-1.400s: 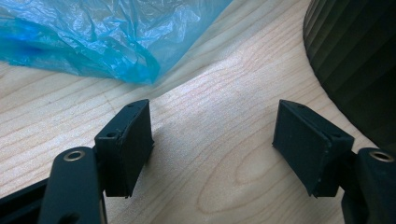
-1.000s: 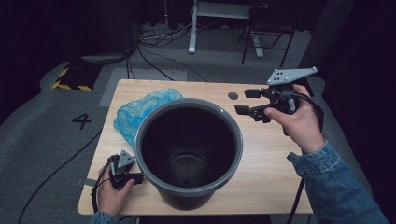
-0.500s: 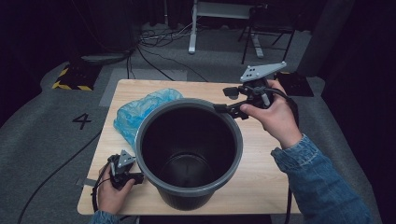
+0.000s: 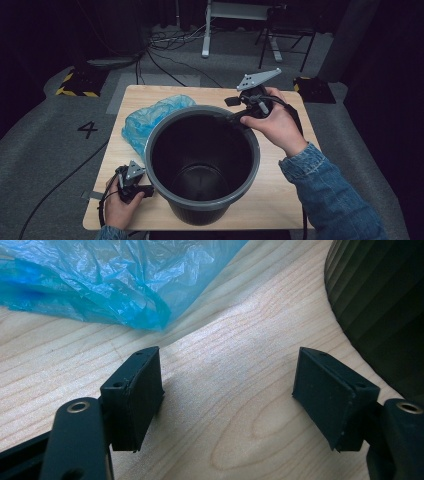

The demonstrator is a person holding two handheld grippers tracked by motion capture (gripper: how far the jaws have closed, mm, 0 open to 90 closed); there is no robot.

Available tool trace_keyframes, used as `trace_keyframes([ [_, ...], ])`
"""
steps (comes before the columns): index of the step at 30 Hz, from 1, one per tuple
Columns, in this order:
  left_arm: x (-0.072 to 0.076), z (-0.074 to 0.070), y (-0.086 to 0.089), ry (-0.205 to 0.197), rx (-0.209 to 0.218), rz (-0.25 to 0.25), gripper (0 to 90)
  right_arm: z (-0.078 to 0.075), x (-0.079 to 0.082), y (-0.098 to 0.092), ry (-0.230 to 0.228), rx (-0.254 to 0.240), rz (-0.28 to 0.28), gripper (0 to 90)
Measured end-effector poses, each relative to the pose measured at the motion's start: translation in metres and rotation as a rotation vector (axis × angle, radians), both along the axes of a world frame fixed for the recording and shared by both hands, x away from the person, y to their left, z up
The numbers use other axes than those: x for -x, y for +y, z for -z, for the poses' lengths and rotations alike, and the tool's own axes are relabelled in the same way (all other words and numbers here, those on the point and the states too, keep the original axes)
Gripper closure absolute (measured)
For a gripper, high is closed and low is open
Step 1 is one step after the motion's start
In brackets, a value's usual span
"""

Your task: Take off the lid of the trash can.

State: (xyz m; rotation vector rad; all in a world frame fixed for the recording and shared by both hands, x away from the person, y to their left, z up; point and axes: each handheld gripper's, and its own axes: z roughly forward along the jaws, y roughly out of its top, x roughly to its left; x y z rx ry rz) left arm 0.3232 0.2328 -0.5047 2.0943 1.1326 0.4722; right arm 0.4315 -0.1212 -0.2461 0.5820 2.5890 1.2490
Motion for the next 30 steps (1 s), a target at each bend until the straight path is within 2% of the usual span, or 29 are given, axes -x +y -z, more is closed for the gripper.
trace_keyframes([
  [6,0.000,0.000,0.000,-0.003,-0.003,0.001,27.7,0.005,-0.004,0.008,0.017,0.023,-0.017,44.6],
  [10,0.000,0.000,0.000,-0.003,-0.003,0.000,27.7,0.006,-0.004,0.013,0.015,0.037,-0.036,54.2],
  [16,0.000,0.000,0.000,-0.001,0.000,0.002,27.6,0.007,-0.003,0.017,0.013,0.049,-0.033,67.7],
  [22,0.000,0.000,0.000,0.000,0.000,0.001,27.6,0.005,-0.001,0.019,-0.012,0.074,-0.010,71.2],
  [30,0.000,0.000,0.000,-0.001,0.000,0.002,27.6,0.003,-0.001,0.018,-0.014,0.068,-0.012,71.7],
])
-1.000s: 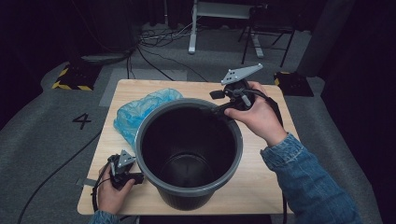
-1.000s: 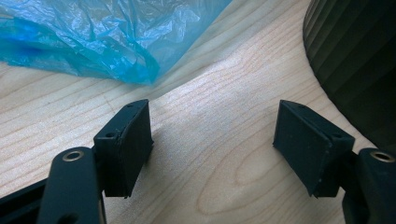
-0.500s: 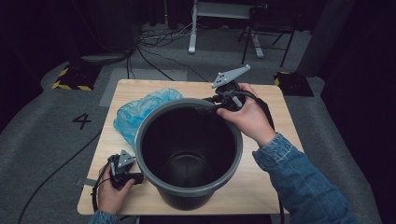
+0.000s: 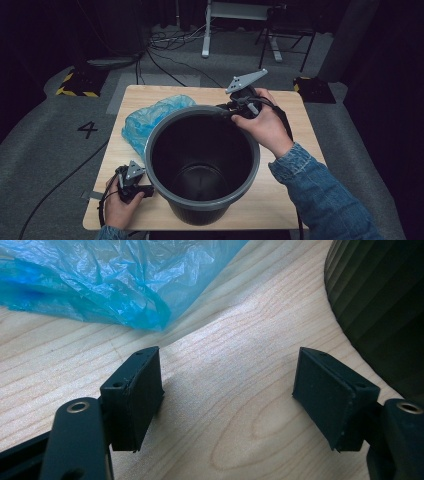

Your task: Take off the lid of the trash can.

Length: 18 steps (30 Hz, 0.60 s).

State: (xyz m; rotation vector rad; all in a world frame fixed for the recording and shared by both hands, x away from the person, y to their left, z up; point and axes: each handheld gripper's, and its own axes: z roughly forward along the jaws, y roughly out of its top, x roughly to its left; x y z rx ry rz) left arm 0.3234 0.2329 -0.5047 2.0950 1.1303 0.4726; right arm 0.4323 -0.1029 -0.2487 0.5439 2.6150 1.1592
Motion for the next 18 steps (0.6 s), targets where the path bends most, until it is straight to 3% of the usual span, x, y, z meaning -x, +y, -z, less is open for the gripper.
trace_keyframes([
  [18,0.0001,-0.0001,0.0000,0.000,-0.002,-0.001,27.5,-0.0101,0.0027,-0.0027,-0.032,-0.020,-0.009,74.1],
])
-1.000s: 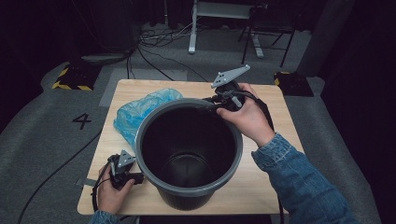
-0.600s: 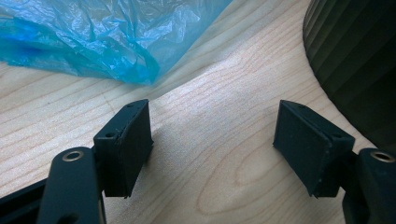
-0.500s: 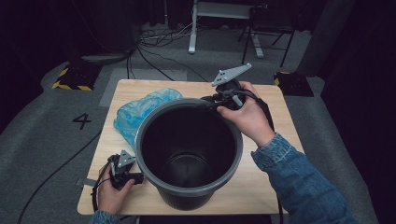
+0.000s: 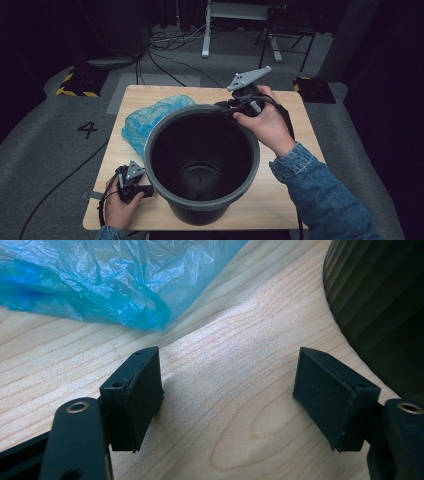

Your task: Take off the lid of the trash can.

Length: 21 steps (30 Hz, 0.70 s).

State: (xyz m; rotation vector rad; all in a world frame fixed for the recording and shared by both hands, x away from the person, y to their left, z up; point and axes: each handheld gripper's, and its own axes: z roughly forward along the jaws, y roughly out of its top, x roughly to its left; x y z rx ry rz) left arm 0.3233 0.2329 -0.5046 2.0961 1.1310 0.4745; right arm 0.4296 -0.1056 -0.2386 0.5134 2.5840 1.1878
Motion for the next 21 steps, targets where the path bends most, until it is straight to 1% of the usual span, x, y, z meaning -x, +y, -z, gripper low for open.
trace_keyframes([
  [2,0.000,0.000,0.000,0.000,0.000,0.000,27.4,-0.004,0.001,-0.001,-0.005,-0.018,-0.001,74.4],
  [6,0.000,0.000,0.000,0.000,0.000,0.000,27.4,-0.008,0.002,-0.002,-0.010,-0.016,0.004,74.7],
  [9,0.000,0.000,0.000,0.000,0.000,0.000,27.4,-0.009,0.002,-0.003,0.010,-0.021,0.009,75.5],
  [14,0.000,0.000,0.000,0.000,0.000,0.000,27.4,-0.012,0.001,-0.007,0.047,-0.049,0.007,76.6],
  [18,0.000,0.000,0.000,0.000,0.000,0.000,27.4,-0.017,0.002,-0.011,0.060,-0.082,0.001,77.3],
  [21,0.000,0.000,0.000,-0.003,-0.003,0.001,27.4,-0.018,0.002,-0.014,0.068,-0.092,0.000,77.6],
])
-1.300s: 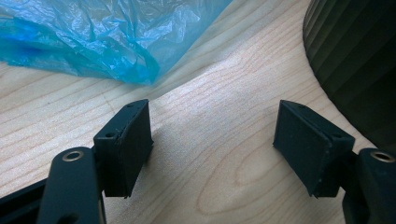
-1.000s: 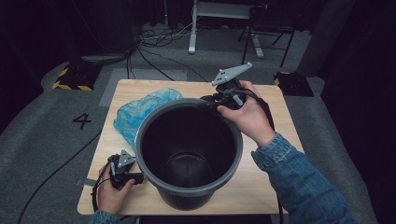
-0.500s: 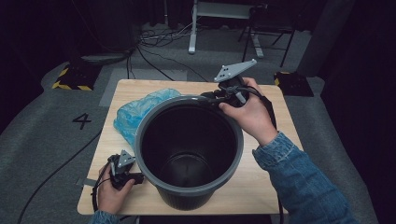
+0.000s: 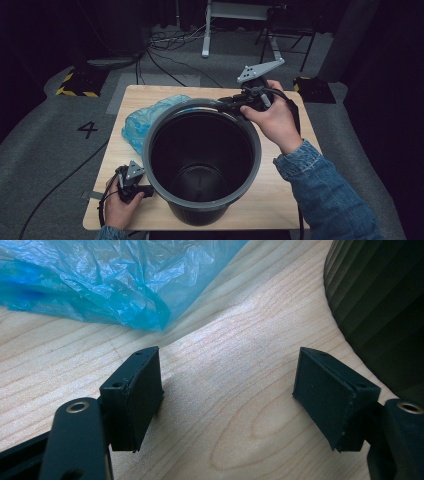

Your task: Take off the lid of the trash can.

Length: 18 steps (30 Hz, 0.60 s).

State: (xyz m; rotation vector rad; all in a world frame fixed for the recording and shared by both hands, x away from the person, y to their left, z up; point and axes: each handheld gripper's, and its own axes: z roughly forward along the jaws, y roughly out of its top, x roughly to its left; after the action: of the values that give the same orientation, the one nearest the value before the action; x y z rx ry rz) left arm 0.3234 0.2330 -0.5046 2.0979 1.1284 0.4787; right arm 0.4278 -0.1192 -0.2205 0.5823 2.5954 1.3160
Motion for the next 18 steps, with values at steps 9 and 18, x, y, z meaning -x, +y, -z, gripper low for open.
trace_keyframes([
  [9,0.000,0.000,0.000,0.000,-0.001,0.000,27.4,-0.011,0.002,-0.006,0.037,-0.023,-0.010,79.4],
  [18,0.000,0.000,0.000,0.000,-0.001,0.000,27.4,-0.023,0.007,-0.009,0.064,-0.039,-0.013,79.9],
])
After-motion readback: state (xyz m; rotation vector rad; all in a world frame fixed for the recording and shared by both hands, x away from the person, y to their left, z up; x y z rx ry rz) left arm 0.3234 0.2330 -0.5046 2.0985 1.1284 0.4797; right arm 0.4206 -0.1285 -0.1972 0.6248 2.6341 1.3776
